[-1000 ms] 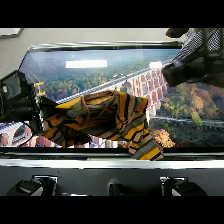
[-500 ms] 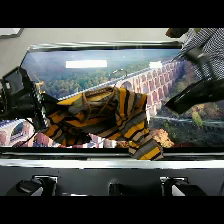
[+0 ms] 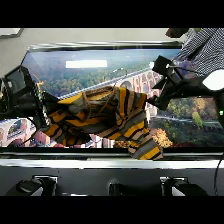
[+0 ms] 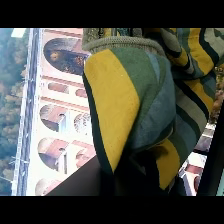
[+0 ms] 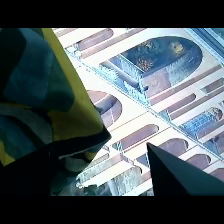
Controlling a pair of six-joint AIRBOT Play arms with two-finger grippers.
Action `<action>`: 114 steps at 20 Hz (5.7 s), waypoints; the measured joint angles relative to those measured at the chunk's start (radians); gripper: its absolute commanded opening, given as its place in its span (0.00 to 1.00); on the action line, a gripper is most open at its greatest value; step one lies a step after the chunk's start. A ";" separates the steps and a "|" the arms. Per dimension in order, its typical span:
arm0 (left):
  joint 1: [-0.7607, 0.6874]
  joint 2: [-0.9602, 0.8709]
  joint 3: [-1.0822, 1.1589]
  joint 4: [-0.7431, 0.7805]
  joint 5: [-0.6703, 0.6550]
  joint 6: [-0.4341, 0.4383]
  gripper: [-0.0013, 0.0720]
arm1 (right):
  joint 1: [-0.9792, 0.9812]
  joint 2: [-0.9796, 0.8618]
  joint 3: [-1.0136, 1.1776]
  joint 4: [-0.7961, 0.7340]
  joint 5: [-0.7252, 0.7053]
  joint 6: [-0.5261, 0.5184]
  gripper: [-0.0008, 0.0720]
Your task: Fold the clothes and pants, and hang the long-sleeved shirts on hangers.
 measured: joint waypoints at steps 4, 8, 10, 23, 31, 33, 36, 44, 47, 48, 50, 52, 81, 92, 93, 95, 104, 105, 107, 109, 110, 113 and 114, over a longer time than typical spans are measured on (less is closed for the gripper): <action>0.000 -0.002 0.000 0.000 0.001 0.000 0.04 | 0.005 -0.048 -0.002 0.093 -0.013 -0.063 0.82; 0.000 -0.002 0.000 0.000 0.001 0.000 0.04 | 0.006 -0.093 -0.002 0.167 0.005 -0.088 0.32; 0.000 -0.002 0.000 0.001 0.003 -0.002 0.04 | 0.006 -0.105 -0.002 0.183 0.029 -0.103 0.11; 0.000 -0.006 0.000 0.044 0.118 -0.236 0.86 | 0.006 0.103 -0.003 -0.011 0.063 -0.032 0.04; 0.030 -0.006 0.000 0.238 0.335 -0.837 0.85 | 0.006 0.357 -0.003 -0.339 0.065 0.294 0.04; 0.042 -0.006 0.000 0.258 0.356 -0.961 0.85 | 0.006 0.421 -0.003 -0.467 0.067 0.454 0.04; 0.048 -0.006 0.000 0.272 0.374 -1.068 0.85 | 0.006 0.508 -0.002 -0.631 0.102 0.669 0.04; 0.050 -0.006 0.000 0.280 0.385 -1.159 0.85 | 0.006 0.577 0.080 -1.120 0.282 1.209 0.03; 0.050 -0.006 0.000 0.279 0.386 -1.166 0.84 | 0.006 0.493 0.164 -1.263 0.357 1.271 0.03; 0.050 -0.006 0.000 0.279 0.386 -1.167 0.84 | 0.006 0.459 0.195 -1.302 0.369 1.283 0.03; 0.050 -0.006 0.000 0.278 0.386 -1.169 0.84 | 0.006 0.401 0.262 -1.360 0.356 1.322 0.03; 0.050 -0.006 0.000 0.278 0.386 -1.169 0.84 | 0.005 0.345 0.333 -1.406 0.317 1.367 0.03; 0.050 -0.101 0.000 0.278 0.386 -1.170 0.83 | -0.857 0.022 0.573 -1.248 -0.122 1.587 0.03; 0.048 -0.117 -0.001 0.278 0.386 -1.170 0.83 | -0.984 -0.012 0.573 -1.256 -0.317 1.720 0.03; 0.048 -0.117 0.000 0.278 0.386 -1.170 0.83 | -0.986 -0.013 0.573 -1.262 -0.329 1.725 0.03; 0.048 -0.118 0.000 0.278 0.386 -1.170 0.83 | -0.990 -0.014 0.573 -1.281 -0.338 1.743 0.04; 0.049 -0.117 -0.001 0.278 0.386 -1.172 0.83 | -0.991 0.044 0.573 -1.301 -0.337 1.770 0.76; 0.050 -0.117 -0.001 0.278 0.386 -1.172 0.83 | -0.991 0.065 0.573 -1.300 -0.327 1.769 0.73; 0.055 -0.116 0.000 0.280 0.386 -1.171 0.83 | -0.991 0.120 0.573 -1.286 -0.320 1.773 0.49; 0.064 -0.114 0.000 0.280 0.386 -1.169 0.83 | -0.991 0.181 0.574 -1.204 -0.319 1.780 0.26; 0.069 -0.114 0.000 0.281 0.386 -1.169 0.83 | -0.991 0.207 0.574 -1.124 -0.320 1.767 0.17; 0.077 -0.112 0.000 0.282 0.386 -1.169 0.82 | -0.991 0.233 0.573 -0.726 -0.335 1.599 0.04; 0.079 -0.111 0.000 0.283 0.386 -1.169 0.73 | -0.984 0.224 0.573 -0.545 -0.336 1.503 0.04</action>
